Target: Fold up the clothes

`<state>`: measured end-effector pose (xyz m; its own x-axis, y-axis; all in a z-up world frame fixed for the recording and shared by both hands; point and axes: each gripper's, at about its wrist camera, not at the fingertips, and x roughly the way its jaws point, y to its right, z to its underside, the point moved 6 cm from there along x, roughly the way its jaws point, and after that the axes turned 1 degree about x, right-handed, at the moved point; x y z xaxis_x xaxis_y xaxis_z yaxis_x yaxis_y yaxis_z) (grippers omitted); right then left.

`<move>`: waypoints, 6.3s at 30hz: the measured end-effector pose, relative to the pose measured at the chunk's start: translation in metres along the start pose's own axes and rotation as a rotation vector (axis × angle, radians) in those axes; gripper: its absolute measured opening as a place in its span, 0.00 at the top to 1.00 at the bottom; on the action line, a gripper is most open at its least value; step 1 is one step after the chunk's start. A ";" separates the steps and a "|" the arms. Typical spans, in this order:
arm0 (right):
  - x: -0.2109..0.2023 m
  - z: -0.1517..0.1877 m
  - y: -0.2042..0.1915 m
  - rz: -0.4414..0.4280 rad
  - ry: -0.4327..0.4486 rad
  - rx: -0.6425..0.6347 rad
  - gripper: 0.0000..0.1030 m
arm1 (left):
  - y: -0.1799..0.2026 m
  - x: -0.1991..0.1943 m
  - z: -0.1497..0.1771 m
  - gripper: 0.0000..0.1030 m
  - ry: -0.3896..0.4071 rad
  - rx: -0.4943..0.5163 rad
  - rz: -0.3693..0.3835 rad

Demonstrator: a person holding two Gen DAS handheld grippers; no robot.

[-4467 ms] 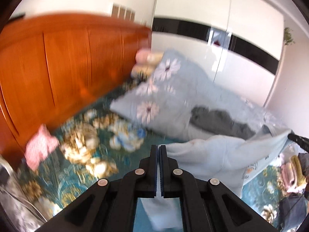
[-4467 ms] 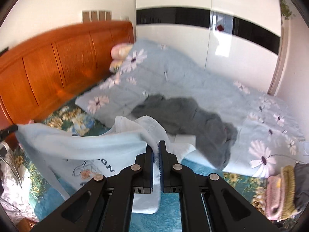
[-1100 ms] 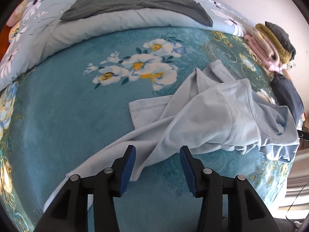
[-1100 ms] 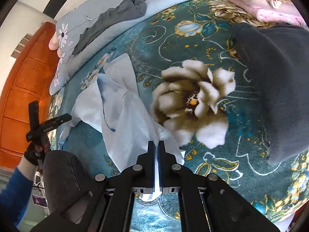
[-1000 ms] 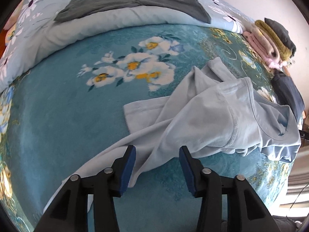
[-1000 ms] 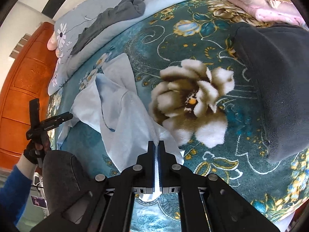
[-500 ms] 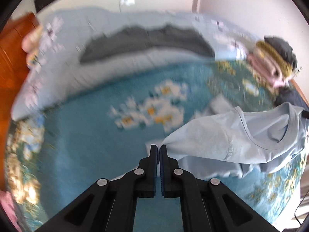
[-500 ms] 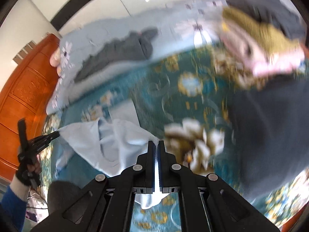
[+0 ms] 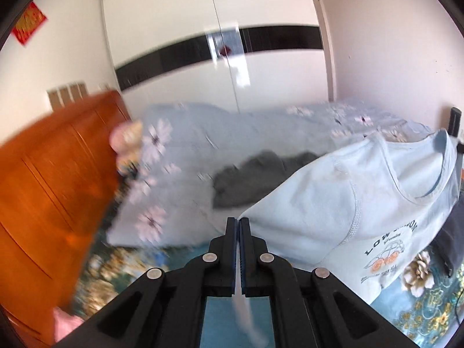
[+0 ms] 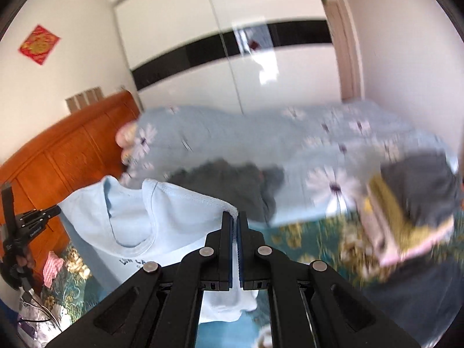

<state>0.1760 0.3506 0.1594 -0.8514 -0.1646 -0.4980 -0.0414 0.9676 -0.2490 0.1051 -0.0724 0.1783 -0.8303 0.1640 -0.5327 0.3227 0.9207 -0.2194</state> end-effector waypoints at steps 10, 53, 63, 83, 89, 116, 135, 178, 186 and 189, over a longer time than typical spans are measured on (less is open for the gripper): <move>-0.074 -0.038 -0.065 -0.077 0.159 -0.127 0.98 | -0.045 -0.101 -0.008 0.98 0.131 -0.030 -0.104; 0.167 0.123 0.029 0.123 -0.494 -0.138 0.98 | 0.178 0.194 0.258 0.44 -0.865 0.006 0.729; 0.175 0.134 0.025 0.101 -0.523 -0.137 0.97 | 0.197 0.190 0.288 0.55 -0.954 0.029 0.801; 0.174 0.131 0.028 0.082 -0.496 -0.086 0.97 | 0.187 0.196 0.232 0.96 -0.719 0.072 0.624; 0.191 0.115 0.003 0.037 -0.477 -0.146 0.97 | 0.085 0.232 0.209 0.96 -0.670 -0.047 0.482; 0.244 0.194 0.046 0.049 -0.644 0.182 0.87 | -0.001 0.223 0.296 0.48 -0.691 -0.451 0.307; 0.146 0.296 0.085 0.055 -0.718 0.387 0.94 | 0.021 0.109 0.384 0.35 -0.755 -0.683 0.093; 0.164 0.219 0.045 0.086 -0.605 0.085 0.98 | -0.095 0.112 0.345 0.96 -0.695 -0.536 -0.299; 0.161 0.238 0.052 0.094 -0.650 0.134 0.98 | -0.160 0.158 0.359 0.96 -0.764 -0.544 -0.404; 0.164 0.235 0.053 0.094 -0.652 0.121 0.97 | -0.153 0.168 0.375 0.96 -0.812 -0.554 -0.405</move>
<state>0.1571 0.3297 -0.1309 -0.3563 -0.1994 -0.9129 0.1085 0.9615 -0.2523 0.0868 -0.3191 -0.1839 -0.2111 -0.2881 -0.9341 -0.3313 0.9201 -0.2089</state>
